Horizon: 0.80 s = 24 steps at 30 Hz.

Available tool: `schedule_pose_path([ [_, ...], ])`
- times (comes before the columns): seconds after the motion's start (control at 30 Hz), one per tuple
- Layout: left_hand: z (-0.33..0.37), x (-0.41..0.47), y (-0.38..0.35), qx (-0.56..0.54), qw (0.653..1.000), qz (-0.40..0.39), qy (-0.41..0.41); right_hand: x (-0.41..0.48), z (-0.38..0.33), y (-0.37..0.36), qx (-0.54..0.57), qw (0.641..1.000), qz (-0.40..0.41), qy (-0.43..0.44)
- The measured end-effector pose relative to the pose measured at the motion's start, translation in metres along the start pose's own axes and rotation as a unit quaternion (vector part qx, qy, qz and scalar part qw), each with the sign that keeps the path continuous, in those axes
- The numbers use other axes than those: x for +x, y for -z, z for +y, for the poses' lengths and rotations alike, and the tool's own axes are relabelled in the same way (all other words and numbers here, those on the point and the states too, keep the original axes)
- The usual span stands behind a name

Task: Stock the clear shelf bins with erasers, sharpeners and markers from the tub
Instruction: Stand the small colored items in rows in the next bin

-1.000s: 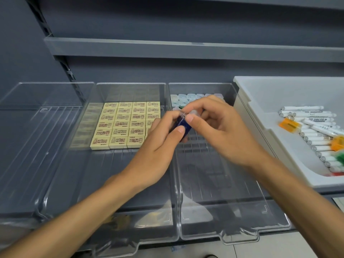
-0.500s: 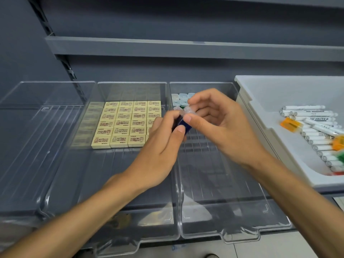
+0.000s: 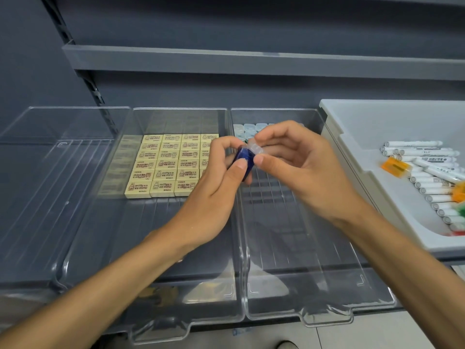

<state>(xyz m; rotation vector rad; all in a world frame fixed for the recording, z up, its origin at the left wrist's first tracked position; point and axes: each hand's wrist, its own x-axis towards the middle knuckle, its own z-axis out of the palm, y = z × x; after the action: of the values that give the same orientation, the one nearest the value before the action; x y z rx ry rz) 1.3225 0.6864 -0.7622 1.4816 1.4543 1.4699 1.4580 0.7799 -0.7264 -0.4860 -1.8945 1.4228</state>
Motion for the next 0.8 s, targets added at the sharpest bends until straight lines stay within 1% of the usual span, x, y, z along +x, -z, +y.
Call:
schedule_pose_path([
  [0.1,-0.001,0.0,-0.001,-0.011,1.0,-0.005,-0.002,0.001,0.001,-0.004,0.024,1.0,0.018,0.002],
  [0.4,-0.008,0.002,0.001,-0.049,0.999,-0.006,0.0,0.004,0.003,-0.006,0.035,0.999,-0.006,-0.019],
  [0.6,-0.012,0.005,0.003,-0.055,0.998,-0.013,-0.003,0.005,0.001,-0.003,0.052,0.998,-0.018,-0.038],
  [0.8,-0.012,0.005,0.0,-0.053,0.998,-0.02,-0.023,0.003,-0.001,-0.004,0.053,0.998,-0.015,-0.029],
])
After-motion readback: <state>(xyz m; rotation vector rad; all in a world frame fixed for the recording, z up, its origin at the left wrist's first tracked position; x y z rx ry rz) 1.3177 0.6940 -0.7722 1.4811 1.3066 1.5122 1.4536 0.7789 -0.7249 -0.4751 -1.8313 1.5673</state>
